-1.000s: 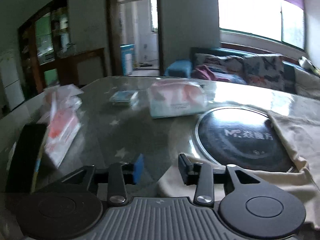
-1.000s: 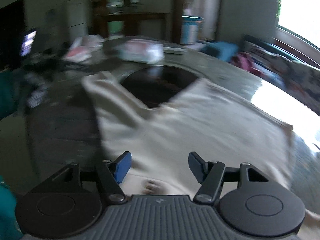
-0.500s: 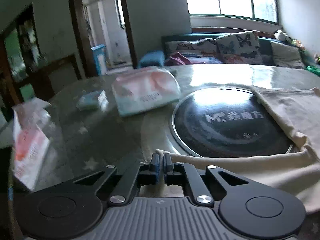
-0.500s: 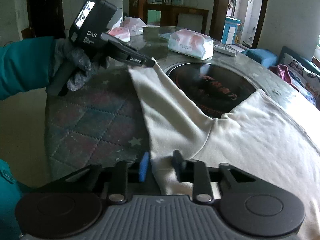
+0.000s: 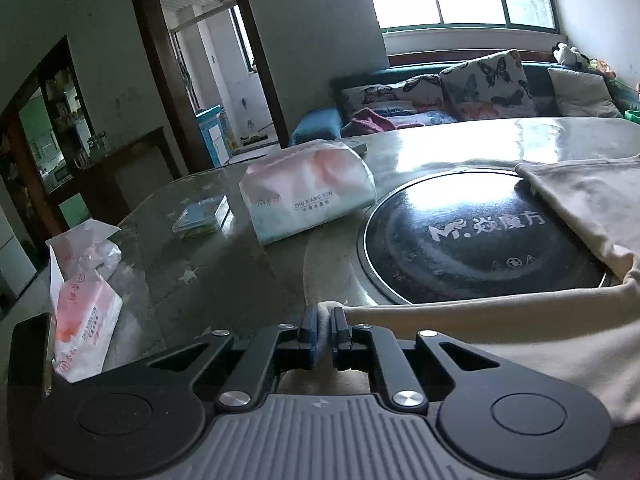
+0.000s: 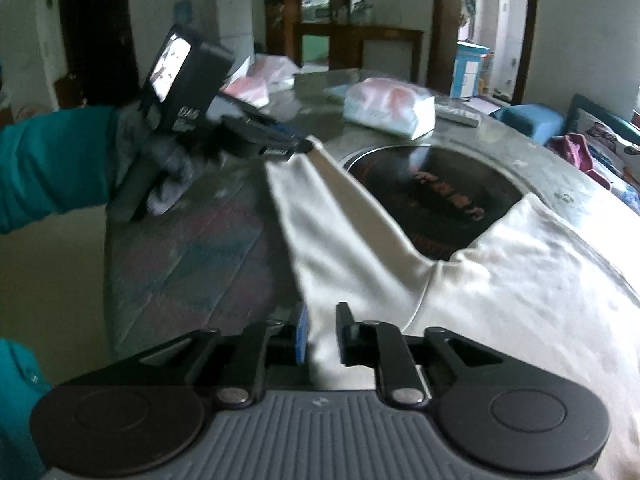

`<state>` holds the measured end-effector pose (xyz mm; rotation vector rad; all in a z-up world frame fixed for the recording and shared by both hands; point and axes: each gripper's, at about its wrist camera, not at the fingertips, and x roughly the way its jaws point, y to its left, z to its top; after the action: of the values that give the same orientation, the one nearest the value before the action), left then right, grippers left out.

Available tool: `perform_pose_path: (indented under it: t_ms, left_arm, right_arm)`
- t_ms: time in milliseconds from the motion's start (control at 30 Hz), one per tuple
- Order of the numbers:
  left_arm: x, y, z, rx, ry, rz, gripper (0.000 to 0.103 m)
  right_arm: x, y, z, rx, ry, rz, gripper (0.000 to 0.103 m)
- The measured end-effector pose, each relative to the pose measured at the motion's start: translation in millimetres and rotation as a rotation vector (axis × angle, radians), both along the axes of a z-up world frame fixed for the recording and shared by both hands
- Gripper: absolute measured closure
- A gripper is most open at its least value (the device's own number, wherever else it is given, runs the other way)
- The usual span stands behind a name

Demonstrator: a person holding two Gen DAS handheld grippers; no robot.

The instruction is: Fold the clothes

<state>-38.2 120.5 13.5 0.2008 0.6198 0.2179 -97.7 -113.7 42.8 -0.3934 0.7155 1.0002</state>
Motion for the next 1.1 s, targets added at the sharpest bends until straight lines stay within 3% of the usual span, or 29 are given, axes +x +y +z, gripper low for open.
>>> perform_pose_path:
  t_ms: [133,233,333,433,500,633,733,900,1100]
  left_arm:
    - [5,0,-1,0.025,0.011,-0.001,0.092]
    - [8,-2,-1,0.060,0.011,0.024,0.075]
    - [12,-4,7,0.076,0.000,0.065,0.073]
    - [8,-14,22,-0.007,-0.035,0.029,0.076]
    - [6,-29,31,-0.109,-0.047,-0.060,0.077]
    - [6,-66,37,-0.291,-0.040,-0.250,0.080]
    - [13,-94,33,-0.378,-0.014,-0.344,0.080]
    - [23,-125,20,-0.430,0.033,-0.407,0.081]
    - [31,-121,3,-0.434,0.079,-0.350,0.082]
  right_arm:
    - [3,10,-10,0.000,0.044,0.029,0.077]
    - [-8,14,-9,0.010,0.058,0.093,0.077]
    - [-18,14,-7,0.005,0.043,0.120,0.077]
    - [-18,1,3,0.032,0.025,0.080,0.076]
    - [-14,-11,12,0.049,0.017,0.032,0.069]
    - [-8,-38,21,0.045,-0.010,-0.059,0.069]
    - [-4,-60,21,0.037,-0.015,-0.128,0.068]
    - [-3,-92,15,0.028,-0.002,-0.230,0.067]
    - [-1,-131,7,0.018,0.013,-0.352,0.063]
